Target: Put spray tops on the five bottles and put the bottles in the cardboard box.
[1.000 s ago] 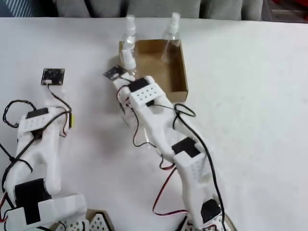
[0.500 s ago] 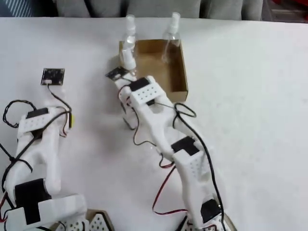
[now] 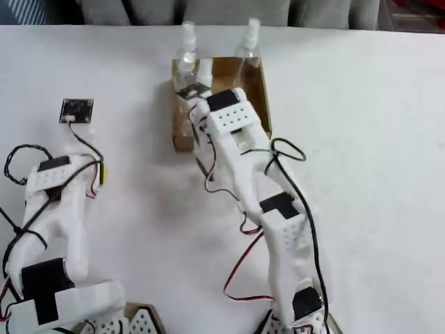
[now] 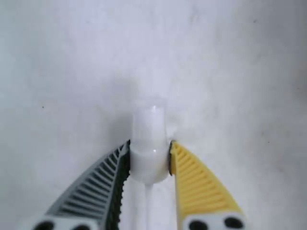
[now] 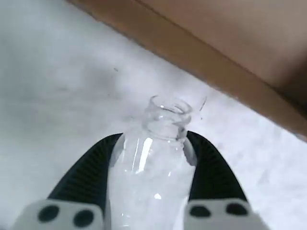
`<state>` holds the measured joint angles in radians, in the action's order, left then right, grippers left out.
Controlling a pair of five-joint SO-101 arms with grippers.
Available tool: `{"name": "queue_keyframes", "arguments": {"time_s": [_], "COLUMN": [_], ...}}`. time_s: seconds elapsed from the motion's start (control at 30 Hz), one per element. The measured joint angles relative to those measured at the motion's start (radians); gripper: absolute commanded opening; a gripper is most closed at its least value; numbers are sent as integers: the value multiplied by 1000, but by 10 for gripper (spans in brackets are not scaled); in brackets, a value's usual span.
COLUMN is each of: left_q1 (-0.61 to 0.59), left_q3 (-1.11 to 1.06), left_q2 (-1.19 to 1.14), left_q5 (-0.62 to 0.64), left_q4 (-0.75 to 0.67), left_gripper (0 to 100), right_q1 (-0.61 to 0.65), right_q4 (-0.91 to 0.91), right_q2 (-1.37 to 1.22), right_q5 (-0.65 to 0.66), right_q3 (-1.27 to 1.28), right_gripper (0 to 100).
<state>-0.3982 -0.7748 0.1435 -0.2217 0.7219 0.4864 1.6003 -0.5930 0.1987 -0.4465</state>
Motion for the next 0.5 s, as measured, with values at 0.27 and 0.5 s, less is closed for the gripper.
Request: {"name": "queue_keyframes", "arguments": {"time_s": [0.27,0.5], "left_q1": [0,0], "left_q3": [0,0], "left_q2": [0,0], "left_q5": [0,0], "left_q4": [0,0], "left_gripper": [24,24], "right_q1": [-17,-170], "right_q4": [-172,-344], "right_q2": [255,505], "right_q5": [-49,-126], "right_q3": [353,671], "right_gripper": [17,17]}}
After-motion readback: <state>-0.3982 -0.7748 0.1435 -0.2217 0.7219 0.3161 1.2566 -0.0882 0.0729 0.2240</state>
